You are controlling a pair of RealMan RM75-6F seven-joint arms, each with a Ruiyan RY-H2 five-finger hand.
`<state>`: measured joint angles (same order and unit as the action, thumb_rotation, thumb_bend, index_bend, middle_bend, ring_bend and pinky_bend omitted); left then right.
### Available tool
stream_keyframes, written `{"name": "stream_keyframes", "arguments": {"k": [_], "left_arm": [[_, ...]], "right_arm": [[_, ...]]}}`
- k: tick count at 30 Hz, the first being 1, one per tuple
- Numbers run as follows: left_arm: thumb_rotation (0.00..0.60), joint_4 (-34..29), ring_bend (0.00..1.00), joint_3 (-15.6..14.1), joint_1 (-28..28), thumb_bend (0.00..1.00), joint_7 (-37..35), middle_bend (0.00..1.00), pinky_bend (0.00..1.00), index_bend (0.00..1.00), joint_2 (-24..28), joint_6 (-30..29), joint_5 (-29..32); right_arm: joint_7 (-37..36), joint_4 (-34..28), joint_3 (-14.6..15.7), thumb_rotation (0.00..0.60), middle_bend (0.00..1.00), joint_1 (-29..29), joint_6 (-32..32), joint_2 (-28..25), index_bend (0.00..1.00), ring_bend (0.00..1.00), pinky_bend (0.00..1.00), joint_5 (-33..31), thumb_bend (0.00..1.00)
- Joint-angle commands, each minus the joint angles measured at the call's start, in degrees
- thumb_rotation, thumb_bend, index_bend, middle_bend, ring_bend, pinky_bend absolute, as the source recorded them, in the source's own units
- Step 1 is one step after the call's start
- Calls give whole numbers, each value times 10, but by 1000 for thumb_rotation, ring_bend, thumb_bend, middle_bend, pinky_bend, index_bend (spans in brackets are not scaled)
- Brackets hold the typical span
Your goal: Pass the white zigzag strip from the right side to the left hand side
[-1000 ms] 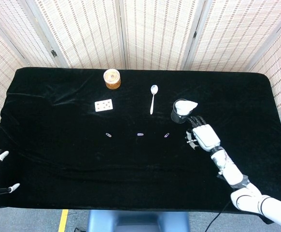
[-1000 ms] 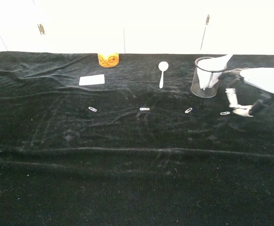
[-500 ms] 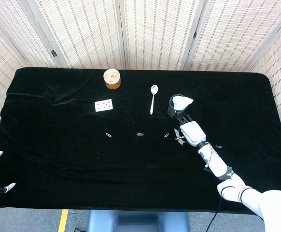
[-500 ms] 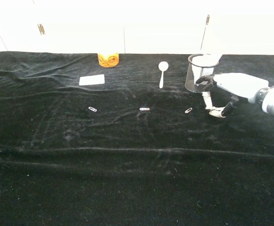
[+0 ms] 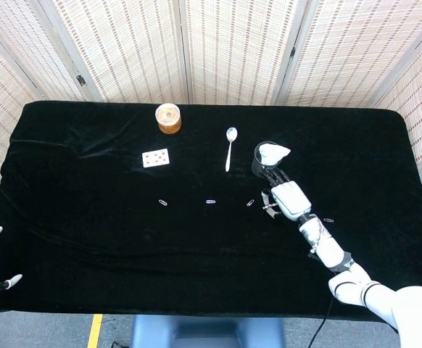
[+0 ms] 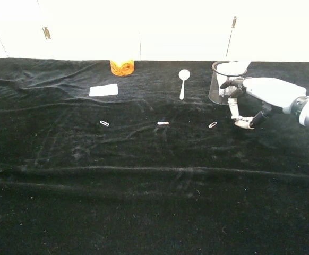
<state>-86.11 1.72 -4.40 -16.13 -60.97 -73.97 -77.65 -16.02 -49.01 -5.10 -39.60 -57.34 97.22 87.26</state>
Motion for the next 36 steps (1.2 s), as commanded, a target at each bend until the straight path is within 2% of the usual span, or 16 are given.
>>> {"name": "stream_keyframes", "arguments": {"k": [1,8,16,25,36], "left_arm": [[600,0,0,0,0,141,-2,0,0,0,1,1,0],[600,1,0,0,3,143,-13,0,0,0,3,-3,-3],[600,6,0,-1,12,144,-37,0,0,0,8,-16,-10],[600,17,0,-3,25,145,-71,0,0,0,12,-36,-21],[600,37,0,-3,34,148,-111,0,0,0,13,-39,-21]], "right_arm": [[11,-36,2,600,129,2,-6,-15,850,33,0,2,428],[41,-76,-6,600,129,-24,15,-6,849,34,0,2,428],[99,-84,-42,600,130,-84,63,35,850,34,0,-21,428],[139,-31,-72,600,134,-152,127,100,850,33,0,-53,428],[139,57,-90,600,135,-205,166,152,850,33,0,-74,428]]}}
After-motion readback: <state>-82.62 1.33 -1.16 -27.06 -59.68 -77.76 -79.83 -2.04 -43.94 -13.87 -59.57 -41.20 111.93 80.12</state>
